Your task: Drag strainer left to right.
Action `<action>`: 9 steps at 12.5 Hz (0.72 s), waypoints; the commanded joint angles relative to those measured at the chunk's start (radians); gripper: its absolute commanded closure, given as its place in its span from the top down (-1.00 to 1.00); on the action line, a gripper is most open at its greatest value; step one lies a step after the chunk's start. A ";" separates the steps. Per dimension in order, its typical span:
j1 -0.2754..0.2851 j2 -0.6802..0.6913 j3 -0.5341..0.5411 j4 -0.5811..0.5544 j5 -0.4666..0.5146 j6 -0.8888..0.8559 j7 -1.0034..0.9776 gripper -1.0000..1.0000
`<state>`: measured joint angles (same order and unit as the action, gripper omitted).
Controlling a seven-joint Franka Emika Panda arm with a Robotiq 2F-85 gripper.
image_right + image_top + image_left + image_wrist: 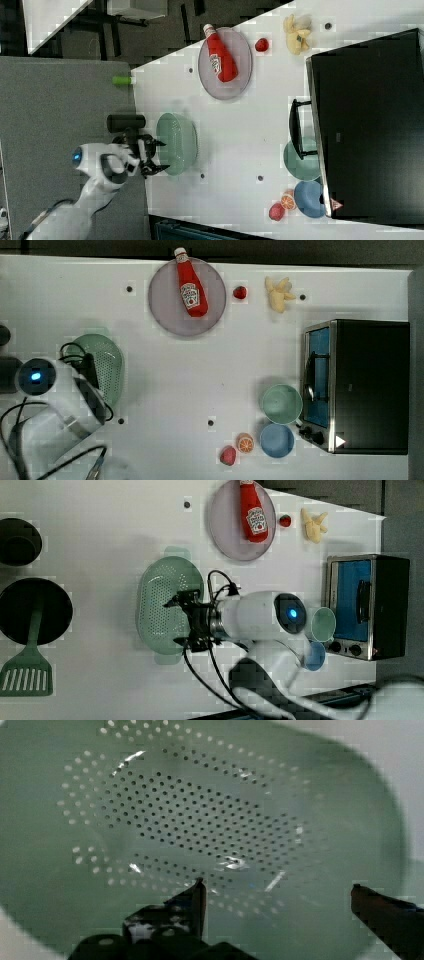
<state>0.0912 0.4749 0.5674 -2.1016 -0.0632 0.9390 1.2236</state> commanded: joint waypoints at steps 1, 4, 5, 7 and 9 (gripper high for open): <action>-0.007 0.085 -0.077 0.010 0.002 0.090 0.063 1.00; 0.023 0.118 -0.131 0.002 -0.020 0.108 0.063 1.00; 0.030 0.116 -0.148 -0.006 -0.021 0.108 0.063 1.00; 0.031 0.111 -0.170 -0.020 -0.021 0.111 0.063 1.00; 0.028 0.098 -0.200 -0.042 -0.021 0.116 0.063 1.00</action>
<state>0.1047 0.6206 0.3887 -2.1582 -0.0845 1.0615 1.2598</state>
